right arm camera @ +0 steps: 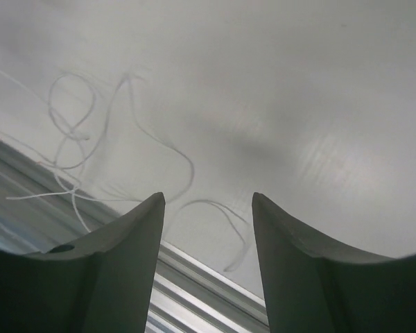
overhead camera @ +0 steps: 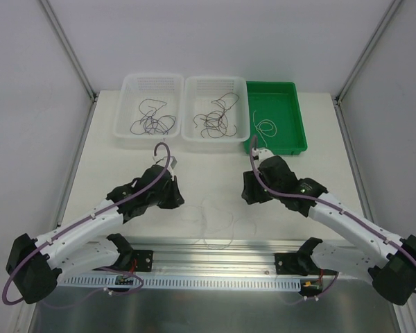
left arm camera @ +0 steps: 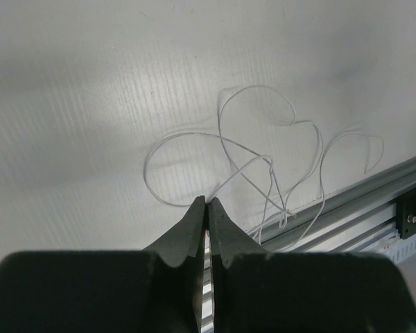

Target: Untangle the cables

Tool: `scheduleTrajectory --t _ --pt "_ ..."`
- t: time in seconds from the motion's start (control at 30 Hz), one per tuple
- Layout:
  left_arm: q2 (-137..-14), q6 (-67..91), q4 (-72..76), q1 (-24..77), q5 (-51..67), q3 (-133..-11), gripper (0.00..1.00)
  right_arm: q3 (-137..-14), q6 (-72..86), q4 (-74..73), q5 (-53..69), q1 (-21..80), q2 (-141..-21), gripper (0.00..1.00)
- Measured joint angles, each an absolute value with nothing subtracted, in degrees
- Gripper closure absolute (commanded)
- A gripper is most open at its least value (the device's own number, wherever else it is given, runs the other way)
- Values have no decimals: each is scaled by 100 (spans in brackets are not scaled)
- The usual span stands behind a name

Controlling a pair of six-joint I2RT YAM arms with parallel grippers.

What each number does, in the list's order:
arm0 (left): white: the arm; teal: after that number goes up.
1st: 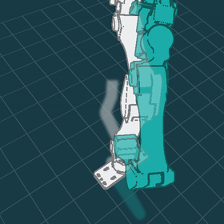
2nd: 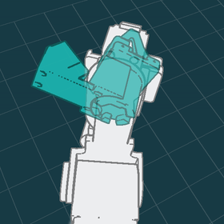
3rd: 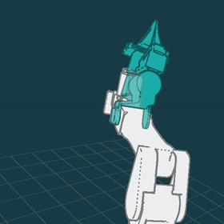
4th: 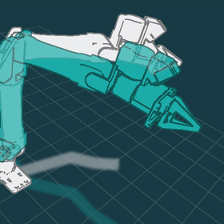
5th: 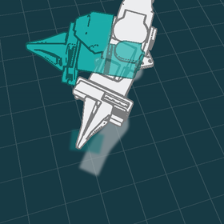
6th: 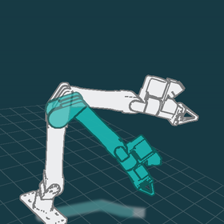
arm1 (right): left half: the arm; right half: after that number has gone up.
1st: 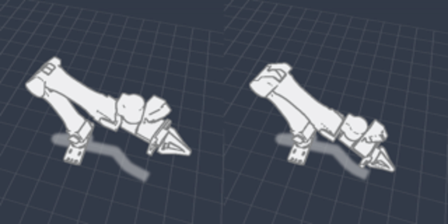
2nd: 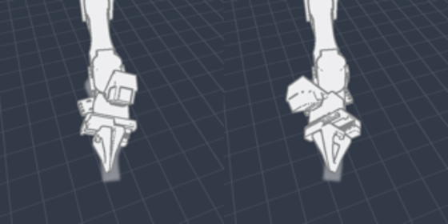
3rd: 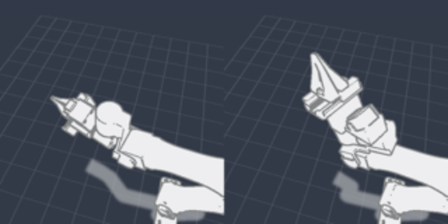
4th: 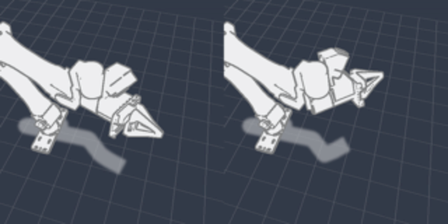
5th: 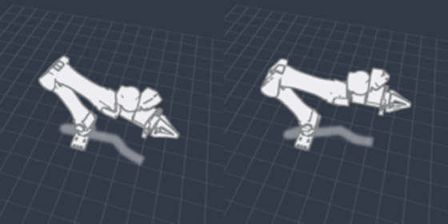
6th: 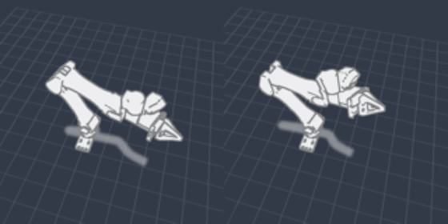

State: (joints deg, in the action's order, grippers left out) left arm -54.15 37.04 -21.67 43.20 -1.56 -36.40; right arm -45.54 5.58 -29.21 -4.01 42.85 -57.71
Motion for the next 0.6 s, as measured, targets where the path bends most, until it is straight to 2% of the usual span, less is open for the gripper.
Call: scheduleTrajectory --t 0.23,0.47,0.6 --pt "-5218 3819 -2060 4355 -148 -3409 100 -4556 565 -1697 237 5030 -6928 43" --pt "-5127 3839 -2034 4357 -150 -3301 100 -4565 556 -825 462 5116 -8213 43" --pt "-5116 3839 -2029 4357 -154 -3284 100 -4665 554 -471 746 5155 -8855 48"
